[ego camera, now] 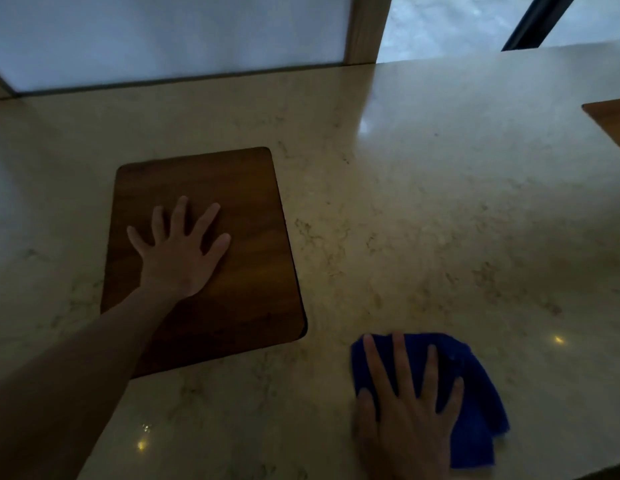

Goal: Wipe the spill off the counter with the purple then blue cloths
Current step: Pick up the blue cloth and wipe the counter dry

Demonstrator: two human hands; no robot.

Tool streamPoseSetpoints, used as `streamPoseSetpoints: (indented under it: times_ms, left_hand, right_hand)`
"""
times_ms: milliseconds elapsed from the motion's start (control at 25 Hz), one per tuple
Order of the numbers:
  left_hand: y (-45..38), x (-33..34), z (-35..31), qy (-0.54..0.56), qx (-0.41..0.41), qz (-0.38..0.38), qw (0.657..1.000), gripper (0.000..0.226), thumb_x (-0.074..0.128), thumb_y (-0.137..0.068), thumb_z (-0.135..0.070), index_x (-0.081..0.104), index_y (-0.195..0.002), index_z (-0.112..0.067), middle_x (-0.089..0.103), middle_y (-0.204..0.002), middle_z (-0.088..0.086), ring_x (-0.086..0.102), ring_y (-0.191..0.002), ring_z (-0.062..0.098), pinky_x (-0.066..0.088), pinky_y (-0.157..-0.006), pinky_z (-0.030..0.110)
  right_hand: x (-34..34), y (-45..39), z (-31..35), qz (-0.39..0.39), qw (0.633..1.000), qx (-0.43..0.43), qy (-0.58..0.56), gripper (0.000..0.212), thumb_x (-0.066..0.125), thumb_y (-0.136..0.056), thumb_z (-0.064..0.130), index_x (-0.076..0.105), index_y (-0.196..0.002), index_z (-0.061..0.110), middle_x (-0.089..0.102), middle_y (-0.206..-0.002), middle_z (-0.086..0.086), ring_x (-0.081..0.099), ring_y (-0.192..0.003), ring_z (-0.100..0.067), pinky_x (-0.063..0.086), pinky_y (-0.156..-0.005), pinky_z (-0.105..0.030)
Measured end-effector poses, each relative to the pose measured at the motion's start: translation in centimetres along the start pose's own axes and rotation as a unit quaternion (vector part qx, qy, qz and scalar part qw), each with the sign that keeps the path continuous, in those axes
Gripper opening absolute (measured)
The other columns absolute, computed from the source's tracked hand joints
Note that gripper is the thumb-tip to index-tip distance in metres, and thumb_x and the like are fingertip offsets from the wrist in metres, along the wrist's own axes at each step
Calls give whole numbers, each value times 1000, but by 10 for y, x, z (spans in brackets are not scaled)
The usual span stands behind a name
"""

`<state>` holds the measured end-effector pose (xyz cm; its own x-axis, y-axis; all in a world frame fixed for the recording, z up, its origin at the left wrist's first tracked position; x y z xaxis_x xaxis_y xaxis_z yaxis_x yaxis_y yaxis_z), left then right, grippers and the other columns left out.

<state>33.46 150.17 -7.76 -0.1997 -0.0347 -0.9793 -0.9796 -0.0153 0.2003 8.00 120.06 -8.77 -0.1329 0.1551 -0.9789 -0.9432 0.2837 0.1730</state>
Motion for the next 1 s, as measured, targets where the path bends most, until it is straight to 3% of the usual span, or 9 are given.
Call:
streamPoseSetpoints:
  times_ms: [80,240,400,560,760,1000]
  left_hand:
    - [1,3,0,-3,2,-16,1000,65,2,-84,-80,-5,-146,-59,-5,-165,-4,-8,-150,33,-3,-113,71]
    - [0,5,2,-5,-2,-16,1000,65,-6,-81,-82,-16,-142,-61,-10,-165,-4,-12,-150,31,-2,-114,69]
    - [-1,9,3,-10,0,-23,1000,67,3,-86,-80,-2,-148,-58,-2,-166,-2,-6,-151,33,4,-113,72]
    - [-1,8,1,-17,10,-30,999,67,10,-88,-79,9,-150,-54,8,-165,3,3,-150,37,10,-110,75]
    - [1,5,-2,-13,5,-28,1000,67,7,-85,-80,4,-148,-58,-1,-165,-2,-5,-151,34,3,-113,71]
    - [1,5,3,-8,-16,-12,1000,66,3,-80,-84,-5,-143,-64,-7,-164,-9,-11,-150,28,-3,-115,67]
  right_hand:
    - [-12,-62,13,-9,1000,-2,-2,69,33,-87,54,19,-154,43,25,-162,3,21,-146,-40,12,-111,-72]
    - [-43,-235,46,-13,1000,-23,-6,60,10,-96,57,-6,-153,46,-3,-167,6,-9,-151,-34,-6,-115,-67]
    - [-78,-431,89,-20,1000,-7,-13,58,13,-98,55,1,-154,46,-2,-167,5,-10,-151,-34,-10,-115,-66]
    - [-89,-542,141,-10,998,-54,-14,60,11,-97,57,4,-155,44,-2,-167,4,-6,-151,-38,-7,-114,-68]
    - [-87,-533,188,1,974,-224,22,56,9,-99,50,4,-154,46,0,-167,4,-4,-151,-35,-4,-117,-64]
    - [-61,-380,174,19,935,-347,68,52,8,-100,49,-2,-151,55,-3,-166,12,-8,-152,-28,-6,-120,-57]
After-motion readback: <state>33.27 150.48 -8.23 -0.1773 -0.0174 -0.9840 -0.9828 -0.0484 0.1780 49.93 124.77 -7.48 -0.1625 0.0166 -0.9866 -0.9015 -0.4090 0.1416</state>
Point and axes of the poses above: each hand's wrist, its own y-axis away from the middle knuckle, its own x-axis out of the palm, z = x × y, the point moved 8 cm from there along -y, towards the middle knuckle
